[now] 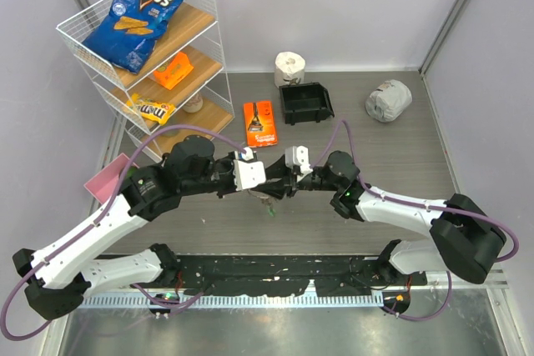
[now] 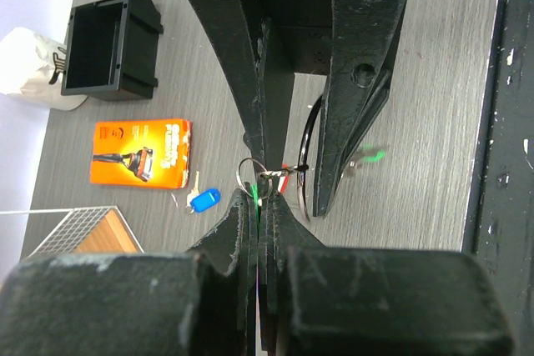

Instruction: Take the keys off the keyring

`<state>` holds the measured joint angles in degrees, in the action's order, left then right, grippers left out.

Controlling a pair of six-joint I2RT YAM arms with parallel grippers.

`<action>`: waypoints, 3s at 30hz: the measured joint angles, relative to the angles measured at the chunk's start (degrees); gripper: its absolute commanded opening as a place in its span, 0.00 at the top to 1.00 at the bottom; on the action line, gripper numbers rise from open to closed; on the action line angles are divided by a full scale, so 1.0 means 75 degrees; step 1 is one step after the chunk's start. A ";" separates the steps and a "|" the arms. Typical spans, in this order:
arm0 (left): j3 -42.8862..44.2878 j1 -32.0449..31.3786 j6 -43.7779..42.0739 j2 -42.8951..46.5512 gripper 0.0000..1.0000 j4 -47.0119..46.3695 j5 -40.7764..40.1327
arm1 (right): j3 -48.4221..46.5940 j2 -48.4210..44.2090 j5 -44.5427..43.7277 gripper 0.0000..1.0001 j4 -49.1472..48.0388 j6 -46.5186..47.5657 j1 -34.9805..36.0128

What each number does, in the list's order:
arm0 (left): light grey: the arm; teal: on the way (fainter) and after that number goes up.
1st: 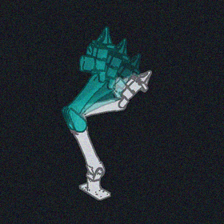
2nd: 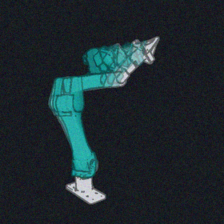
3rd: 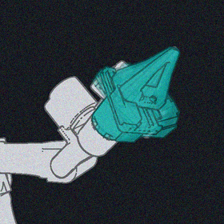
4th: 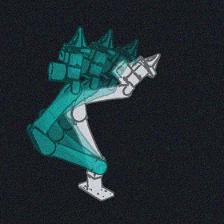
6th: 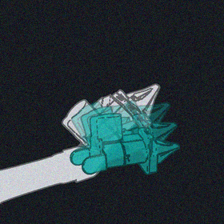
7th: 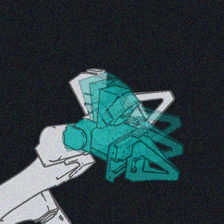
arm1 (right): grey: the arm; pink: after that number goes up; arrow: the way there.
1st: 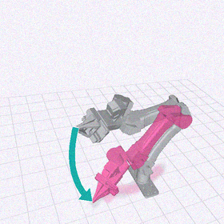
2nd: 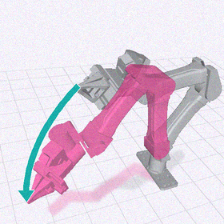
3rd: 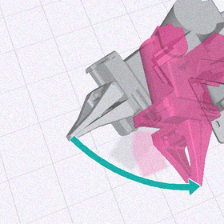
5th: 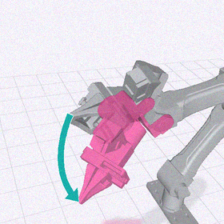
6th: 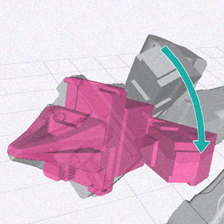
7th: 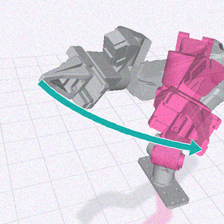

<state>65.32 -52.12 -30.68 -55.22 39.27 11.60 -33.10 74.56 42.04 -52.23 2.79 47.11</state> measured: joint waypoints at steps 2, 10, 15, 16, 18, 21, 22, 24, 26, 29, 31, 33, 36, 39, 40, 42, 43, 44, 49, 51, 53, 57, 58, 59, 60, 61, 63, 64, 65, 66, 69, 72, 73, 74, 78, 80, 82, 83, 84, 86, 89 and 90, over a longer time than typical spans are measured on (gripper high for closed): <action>-0.0003 0.0000 0.0000 0.0000 1.00 0.0000 0.0050 | 0.0047 0.0000 -0.0012 0.63 -0.0052 -0.0012 0.0000; -0.0009 -0.0017 -0.0003 0.0000 1.00 -0.0003 0.0219 | 0.0181 -0.0009 -0.0061 0.72 -0.0204 -0.0047 0.0003; -0.0052 -0.0044 -0.0006 0.0000 1.00 -0.0003 0.0265 | 0.0268 -0.0047 -0.0076 0.67 -0.0353 -0.0085 0.0003; -0.0058 -0.0044 -0.0009 0.0000 1.00 -0.0003 0.0286 | 0.0289 -0.0076 -0.0082 0.67 -0.0385 -0.0102 0.0003; -0.0070 -0.0047 -0.0009 0.0000 1.00 -0.0003 0.0335 | 0.0306 -0.0111 -0.0082 0.68 -0.0463 -0.0137 0.0003; -0.0070 -0.0058 -0.0012 0.0000 1.00 -0.0003 0.0391 | 0.0353 -0.0160 -0.0082 0.75 -0.0577 -0.0178 0.0003; -0.0070 -0.0058 -0.0015 0.0000 1.00 -0.0003 0.0399 | 0.0364 -0.0169 -0.0079 0.78 -0.0603 -0.0187 0.0003; -0.0073 -0.0064 -0.0020 0.0000 1.00 -0.0003 0.0405 | 0.0382 -0.0181 -0.0061 0.81 -0.0638 -0.0216 0.0003; -0.0073 -0.0073 -0.0035 0.0000 1.00 -0.0006 0.0405 | 0.0385 -0.0181 -0.0038 0.84 -0.0644 -0.0227 0.0003; -0.0073 -0.0087 -0.0041 0.0000 1.00 -0.0006 0.0405 | 0.0388 -0.0181 -0.0012 0.89 -0.0647 -0.0248 -0.0003; -0.0073 -0.0090 -0.0041 0.0000 1.00 -0.0006 0.0408 | 0.0388 -0.0181 0.0003 0.89 -0.0653 -0.0256 -0.0012; -0.0070 -0.0090 -0.0041 0.0000 1.00 -0.0009 0.0408 | 0.0388 -0.0181 0.0006 0.93 -0.0662 -0.0271 -0.0012; -0.0073 -0.0093 -0.0041 0.0000 1.00 -0.0009 0.0399 | 0.0393 -0.0181 0.0003 0.95 -0.0664 -0.0289 -0.0041; -0.0073 -0.0093 -0.0047 0.0000 1.00 -0.0020 0.0367 | 0.0402 -0.0192 0.0006 0.95 -0.0673 -0.0399 -0.0102; -0.0073 -0.0090 -0.0055 0.0000 1.00 -0.0038 0.0332 | 0.0402 -0.0195 0.0006 0.95 -0.0685 -0.0460 -0.0143; -0.0079 -0.0090 -0.0073 0.0003 1.00 -0.0079 0.0248 | 0.0402 -0.0195 0.0015 0.95 -0.0720 -0.0621 -0.0227; -0.0099 -0.0090 -0.0102 0.0009 1.00 -0.0119 0.0192 | 0.0402 -0.0195 0.0017 0.95 -0.0734 -0.0691 -0.0268; -0.0119 -0.0090 -0.0119 0.0017 1.00 -0.0143 0.0152 | 0.0402 -0.0192 0.0017 0.95 -0.0743 -0.0784 -0.0318; -0.0178 -0.0093 -0.0154 0.0050 1.00 -0.0184 0.0070 | 0.0289 -0.0149 -0.0032 0.95 -0.0659 -0.1154 -0.0507; -0.0189 -0.0093 -0.0172 0.0050 1.00 -0.0207 -0.0023 | 0.0178 -0.0117 -0.0052 0.95 -0.0510 -0.1306 -0.0551; -0.0198 -0.0090 -0.0178 0.0047 1.00 -0.0265 -0.0140 | 0.0070 -0.0064 -0.0052 0.95 -0.0420 -0.1507 -0.0600; -0.0207 -0.0085 -0.0189 0.0032 1.00 -0.0341 -0.0326 | -0.0119 0.0119 0.0026 0.95 -0.0364 -0.2031 -0.0726; -0.0213 -0.0085 -0.0204 0.0026 1.00 -0.0358 -0.0364 | -0.0175 0.0175 0.0050 0.95 -0.0344 -0.2171 -0.0766; -0.0227 -0.0085 -0.0210 0.0009 1.00 -0.0382 -0.0420 | -0.0221 0.0221 0.0090 0.95 -0.0323 -0.2308 -0.0807; -0.0233 -0.0085 -0.0219 -0.0015 1.00 -0.0396 -0.0466 | -0.0265 0.0262 0.0128 0.95 -0.0274 -0.2445 -0.0845; -0.0239 -0.0085 -0.0239 -0.0047 1.00 -0.0414 -0.0513 | -0.0297 0.0297 0.0152 0.95 -0.0239 -0.2585 -0.0883; -0.0242 -0.0085 -0.0277 -0.0119 1.00 -0.0446 -0.0562 | -0.0326 0.0326 0.0187 0.95 -0.0140 -0.2806 -0.0953; -0.0242 -0.0087 -0.0321 -0.0160 1.00 -0.0458 -0.0586 | -0.0350 0.0326 0.0189 0.95 -0.0070 -0.2888 -0.0970; -0.0242 -0.0087 -0.0353 -0.0195 1.00 -0.0460 -0.0615 | -0.0405 0.0332 0.0198 0.95 0.0082 -0.3005 -0.0997; -0.0242 -0.0087 -0.0376 -0.0227 1.00 -0.0463 -0.0664 | -0.0481 0.0350 0.0207 0.95 0.0230 -0.3089 -0.1017; -0.0242 -0.0087 -0.0417 -0.0291 1.00 -0.0466 -0.0831 | -0.0740 0.0428 0.0207 0.95 0.0743 -0.3319 -0.1058; -0.0254 -0.0087 -0.0469 -0.0341 1.00 -0.0469 -0.0950 | -0.0941 0.0452 0.0207 0.95 0.1186 -0.3582 -0.1070; -0.0259 -0.0093 -0.0513 -0.0361 1.00 -0.0466 -0.0982 | -0.1003 0.0455 0.0210 0.95 0.1323 -0.3646 -0.1072; -0.0265 -0.0102 -0.0545 -0.0382 1.00 -0.0469 -0.1008 | -0.1058 0.0458 0.0219 0.95 0.1457 -0.3713 -0.1084; -0.0315 -0.0169 -0.0667 -0.0458 1.00 -0.0475 -0.1145 | -0.1355 0.0463 0.0262 0.95 0.2215 -0.3949 -0.1110; -0.0353 -0.0221 -0.0796 -0.0458 1.00 -0.0469 -0.1177 | -0.1545 0.0478 0.0309 0.95 0.2655 -0.4016 -0.1116; -0.0376 -0.0277 -0.0906 -0.0458 1.00 -0.0466 -0.1221 | -0.1743 0.0516 0.0376 0.95 0.3124 -0.4065 -0.1128; -0.0393 -0.0294 -0.0968 -0.0458 1.00 -0.0463 -0.1256 | -0.1845 0.0551 0.0417 0.95 0.3334 -0.4083 -0.1134; -0.0417 -0.0315 -0.1026 -0.0458 1.00 -0.0460 -0.1297 | -0.1953 0.0589 0.0443 0.95 0.3570 -0.4100 -0.1139; -0.0469 -0.0353 -0.1148 -0.0460 1.00 -0.0460 -0.1346 | -0.2075 0.0627 0.0466 0.95 0.3920 -0.4112 -0.1142; -0.0522 -0.0417 -0.1265 -0.0501 1.00 -0.0425 -0.1346 | -0.2119 0.0627 0.0487 0.95 0.4264 -0.4164 -0.1148; -0.0522 -0.0434 -0.1314 -0.0533 1.00 -0.0402 -0.1343 | -0.2119 0.0627 0.0490 0.95 0.4342 -0.4182 -0.1151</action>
<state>61.41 -55.37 -40.53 -59.22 36.25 1.52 -48.99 79.26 45.71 -19.66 -28.58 38.48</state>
